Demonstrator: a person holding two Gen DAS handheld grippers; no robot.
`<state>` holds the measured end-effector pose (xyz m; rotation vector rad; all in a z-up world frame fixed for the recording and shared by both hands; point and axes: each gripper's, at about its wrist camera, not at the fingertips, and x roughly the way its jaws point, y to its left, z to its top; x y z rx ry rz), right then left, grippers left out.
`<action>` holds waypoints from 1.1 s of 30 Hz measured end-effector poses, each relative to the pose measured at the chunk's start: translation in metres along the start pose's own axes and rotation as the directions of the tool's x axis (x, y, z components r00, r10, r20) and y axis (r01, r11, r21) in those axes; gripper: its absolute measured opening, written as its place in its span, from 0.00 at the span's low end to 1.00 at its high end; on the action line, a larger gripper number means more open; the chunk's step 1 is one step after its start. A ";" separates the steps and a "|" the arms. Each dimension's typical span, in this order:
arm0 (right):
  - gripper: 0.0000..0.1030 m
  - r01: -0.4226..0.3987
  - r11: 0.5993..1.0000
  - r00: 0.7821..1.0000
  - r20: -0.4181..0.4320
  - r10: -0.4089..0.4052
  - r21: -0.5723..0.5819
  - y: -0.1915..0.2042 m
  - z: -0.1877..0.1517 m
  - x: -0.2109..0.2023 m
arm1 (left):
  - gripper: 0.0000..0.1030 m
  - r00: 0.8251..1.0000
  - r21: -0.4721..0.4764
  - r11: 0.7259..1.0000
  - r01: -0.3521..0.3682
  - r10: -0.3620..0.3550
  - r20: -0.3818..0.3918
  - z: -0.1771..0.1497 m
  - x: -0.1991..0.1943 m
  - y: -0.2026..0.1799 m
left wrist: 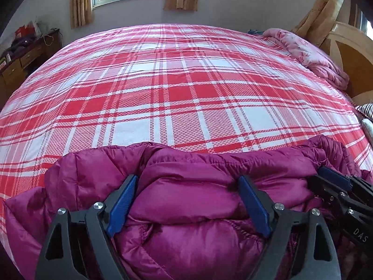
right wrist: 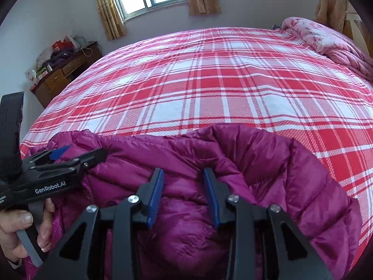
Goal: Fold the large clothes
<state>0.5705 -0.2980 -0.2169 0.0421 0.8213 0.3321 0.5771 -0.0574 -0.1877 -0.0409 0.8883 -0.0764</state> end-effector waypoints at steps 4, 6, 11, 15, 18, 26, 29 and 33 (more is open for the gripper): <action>0.37 0.019 1.000 1.000 -0.010 -0.019 -0.014 0.003 0.001 0.003 | 0.89 0.999 0.032 0.999 -0.042 0.042 -0.008 -0.002 0.004 -0.007; 0.37 0.022 1.000 1.000 -0.013 -0.022 -0.016 0.003 0.001 0.004 | 0.89 0.999 0.028 0.999 -0.040 0.041 -0.009 -0.002 0.004 -0.005; 0.37 0.041 0.999 0.999 -0.019 -0.041 -0.029 0.005 0.000 0.006 | 0.90 0.998 0.041 0.997 -0.064 0.064 -0.011 0.000 0.007 -0.008; 0.37 0.046 0.998 0.999 -0.021 -0.047 -0.033 0.005 0.000 0.007 | 0.91 0.998 0.039 0.997 -0.066 0.066 -0.011 0.000 0.008 -0.008; 0.37 0.044 0.999 0.999 -0.021 -0.045 -0.032 0.006 0.000 0.007 | 0.91 0.998 0.039 0.997 -0.066 0.067 -0.010 0.000 0.007 -0.007; 0.37 0.056 0.998 0.998 -0.023 -0.057 -0.041 0.008 -0.001 0.008 | 0.92 0.997 0.043 0.996 -0.074 0.075 -0.014 -0.001 0.009 -0.009; 0.37 0.060 0.997 0.998 -0.024 -0.061 -0.045 0.009 -0.001 0.009 | 0.93 0.996 0.046 0.995 -0.083 0.084 -0.016 0.000 0.010 -0.010; 0.37 0.061 0.997 0.998 -0.024 -0.062 -0.045 0.009 -0.001 0.009 | 0.94 0.996 0.046 0.995 -0.086 0.087 -0.017 0.000 0.011 -0.010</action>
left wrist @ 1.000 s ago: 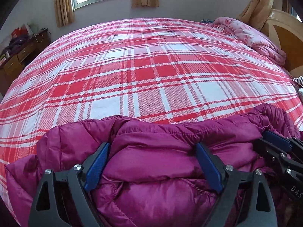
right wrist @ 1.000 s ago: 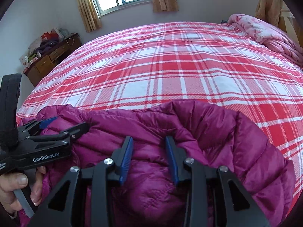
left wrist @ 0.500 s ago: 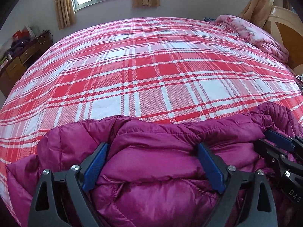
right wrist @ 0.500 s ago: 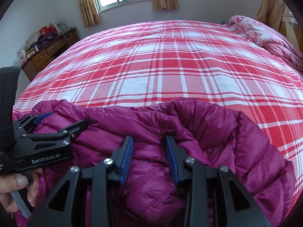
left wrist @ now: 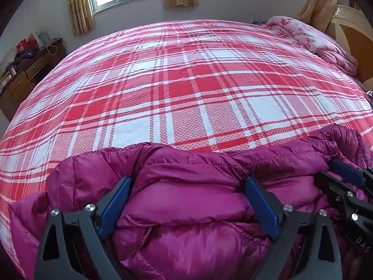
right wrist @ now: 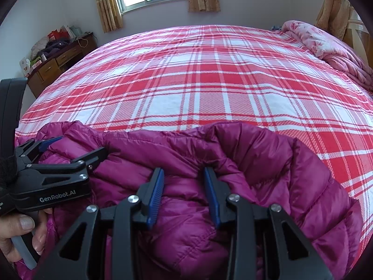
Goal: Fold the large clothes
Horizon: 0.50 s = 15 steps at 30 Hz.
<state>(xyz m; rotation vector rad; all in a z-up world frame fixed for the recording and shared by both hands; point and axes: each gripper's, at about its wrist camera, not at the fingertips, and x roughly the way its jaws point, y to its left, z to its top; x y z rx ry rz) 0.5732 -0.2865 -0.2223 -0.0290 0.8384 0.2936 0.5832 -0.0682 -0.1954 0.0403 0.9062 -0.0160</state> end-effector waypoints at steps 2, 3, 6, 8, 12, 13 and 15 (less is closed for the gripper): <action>0.37 -0.001 1.000 1.000 0.000 0.001 0.001 0.000 0.000 0.000 | 0.94 1.000 -0.001 1.000 0.001 -0.001 0.000 0.000 0.000 0.000; 0.37 0.000 1.000 1.000 0.000 0.000 0.000 0.000 0.000 0.000 | 0.94 1.000 -0.002 1.000 0.002 -0.002 0.000 0.000 0.000 0.000; 0.37 0.004 1.000 1.000 -0.001 -0.004 -0.003 0.000 0.000 0.000 | 0.95 1.000 -0.001 1.000 0.001 -0.001 0.000 0.000 0.001 0.000; 0.37 0.007 1.000 1.000 -0.003 -0.007 -0.005 0.000 0.000 0.001 | 0.95 1.000 -0.001 1.000 0.001 -0.001 -0.001 0.000 0.001 0.000; 0.37 0.021 1.000 1.000 -0.006 -0.021 -0.022 0.002 0.002 0.001 | 0.98 1.000 0.007 1.000 -0.025 0.025 -0.016 0.004 0.004 -0.002; 0.39 0.021 0.999 1.000 -0.005 -0.021 -0.030 0.003 0.004 0.000 | 0.98 1.000 0.005 1.000 -0.017 0.017 -0.023 0.005 0.004 0.000; 0.46 0.044 0.994 0.999 0.025 -0.041 -0.098 0.006 0.004 -0.016 | 0.98 0.999 -0.008 1.000 0.007 -0.007 -0.039 0.007 -0.007 0.009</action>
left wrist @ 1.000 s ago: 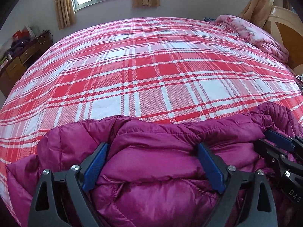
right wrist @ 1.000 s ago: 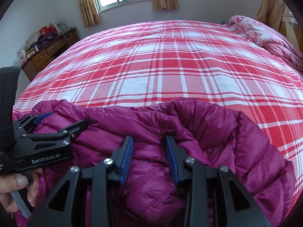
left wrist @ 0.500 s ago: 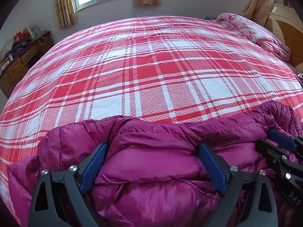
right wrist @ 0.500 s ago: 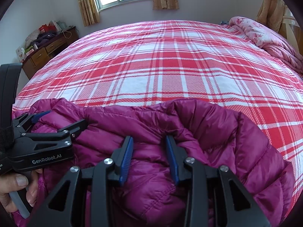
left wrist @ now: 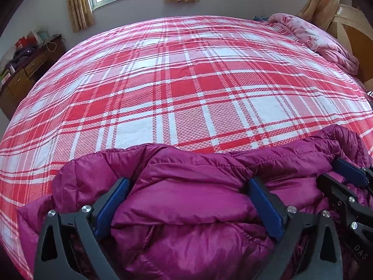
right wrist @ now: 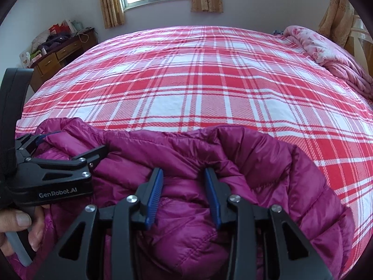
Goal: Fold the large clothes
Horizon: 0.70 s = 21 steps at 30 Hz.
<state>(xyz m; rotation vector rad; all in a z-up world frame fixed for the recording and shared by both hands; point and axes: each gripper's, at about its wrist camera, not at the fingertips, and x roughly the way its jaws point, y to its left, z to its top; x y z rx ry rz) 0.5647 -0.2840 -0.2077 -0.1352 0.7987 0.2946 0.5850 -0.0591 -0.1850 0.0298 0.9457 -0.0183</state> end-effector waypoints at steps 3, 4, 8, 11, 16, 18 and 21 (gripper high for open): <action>0.83 0.097 0.995 0.989 0.115 -0.095 -0.013 -0.007 -0.010 -0.043 | 0.98 0.995 0.003 1.000 -0.002 0.002 0.103 -0.007 -0.045 0.014; 0.87 0.108 0.994 0.983 0.152 -0.105 -0.008 -0.011 -0.015 -0.057 | 0.98 0.989 0.010 1.000 -0.011 0.010 0.145 -0.012 -0.064 0.021; 0.88 0.101 0.993 0.984 0.139 -0.108 0.059 -0.036 -0.042 -0.104 | 0.98 0.976 0.010 1.000 -0.002 0.000 0.216 -0.052 -0.126 0.048; 0.87 0.006 0.992 0.998 0.063 -0.014 0.129 -0.048 -0.080 -0.133 | 0.98 0.974 0.006 0.999 0.044 -0.044 0.224 -0.106 -0.170 0.072; 0.87 -0.005 0.987 1.000 0.011 0.003 0.158 -0.054 -0.169 -0.189 | 0.98 0.981 -0.083 0.992 0.091 -0.075 0.181 -0.196 -0.206 0.108; 0.87 0.006 0.983 1.000 -0.015 -0.003 0.186 -0.054 -0.196 -0.201 | 0.98 0.980 -0.120 0.988 0.101 -0.078 0.184 -0.225 -0.215 0.114; 0.87 0.018 0.972 0.999 -0.053 -0.005 0.234 -0.051 -0.232 -0.212 | 0.98 0.979 -0.127 0.988 0.091 -0.065 0.194 -0.258 -0.228 0.110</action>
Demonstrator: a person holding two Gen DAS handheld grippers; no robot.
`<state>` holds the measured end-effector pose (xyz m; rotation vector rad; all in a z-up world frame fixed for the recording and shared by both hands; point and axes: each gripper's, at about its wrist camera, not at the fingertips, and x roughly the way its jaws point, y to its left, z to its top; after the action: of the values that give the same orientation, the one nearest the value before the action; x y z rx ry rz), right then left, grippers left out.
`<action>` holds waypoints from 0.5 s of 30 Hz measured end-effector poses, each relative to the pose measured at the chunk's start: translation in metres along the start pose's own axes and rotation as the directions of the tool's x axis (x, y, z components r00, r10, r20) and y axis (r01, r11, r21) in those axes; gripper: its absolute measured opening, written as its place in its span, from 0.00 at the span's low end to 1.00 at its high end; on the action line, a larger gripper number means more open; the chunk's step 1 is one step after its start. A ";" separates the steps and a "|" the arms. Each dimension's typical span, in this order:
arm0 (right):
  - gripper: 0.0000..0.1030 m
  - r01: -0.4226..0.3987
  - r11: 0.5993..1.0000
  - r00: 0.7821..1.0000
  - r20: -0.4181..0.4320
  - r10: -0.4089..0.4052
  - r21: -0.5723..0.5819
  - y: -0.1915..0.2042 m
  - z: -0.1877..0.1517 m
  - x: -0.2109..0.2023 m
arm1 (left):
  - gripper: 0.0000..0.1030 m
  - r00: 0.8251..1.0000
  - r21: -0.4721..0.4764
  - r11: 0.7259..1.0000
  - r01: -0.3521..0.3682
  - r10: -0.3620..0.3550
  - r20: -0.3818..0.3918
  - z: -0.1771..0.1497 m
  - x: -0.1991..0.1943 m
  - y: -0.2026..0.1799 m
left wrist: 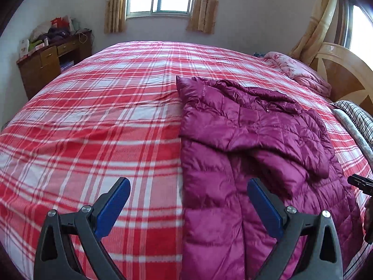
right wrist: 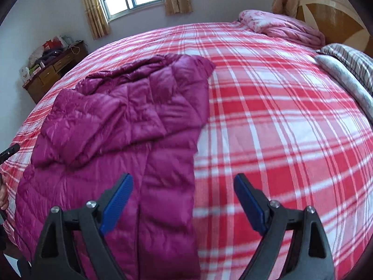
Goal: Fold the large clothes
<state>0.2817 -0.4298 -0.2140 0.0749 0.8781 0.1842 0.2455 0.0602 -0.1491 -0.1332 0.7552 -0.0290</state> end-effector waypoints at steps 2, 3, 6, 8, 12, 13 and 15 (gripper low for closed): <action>0.87 -0.006 1.000 1.000 -0.021 0.006 0.017 0.000 -0.015 -0.006 | 0.98 1.000 0.018 1.000 0.022 -0.022 -0.001 -0.015 -0.009 -0.005; 0.87 0.001 1.000 1.000 -0.022 -0.001 0.019 0.000 -0.027 -0.011 | 0.98 0.999 0.036 0.999 0.030 -0.029 -0.016 -0.024 -0.012 -0.009; 0.87 0.007 1.000 1.000 -0.022 -0.006 0.019 -0.001 -0.050 -0.024 | 0.98 0.997 0.055 0.996 0.064 -0.061 -0.053 -0.050 -0.019 -0.015; 0.87 -0.003 0.999 1.000 -0.026 0.004 0.037 -0.001 -0.064 -0.032 | 0.98 0.995 0.051 0.996 0.069 -0.065 -0.076 -0.066 -0.022 -0.017; 0.85 -0.029 0.996 0.999 -0.042 0.032 0.085 -0.003 -0.088 -0.045 | 0.98 0.988 0.013 0.995 0.102 -0.100 -0.118 -0.099 -0.029 -0.012; 0.83 -0.035 0.995 0.998 -0.046 0.039 0.095 -0.003 -0.092 -0.047 | 0.97 0.989 0.018 0.995 0.101 -0.099 -0.107 -0.104 -0.033 -0.011; 0.80 -0.041 0.994 0.997 -0.061 0.047 0.106 -0.002 -0.099 -0.049 | 0.97 0.991 0.038 0.995 0.092 -0.088 -0.099 -0.114 -0.041 -0.011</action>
<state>0.1751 -0.4418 -0.2403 0.1874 0.9500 0.1826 0.1374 0.0401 -0.2020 -0.1258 0.8449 -0.1383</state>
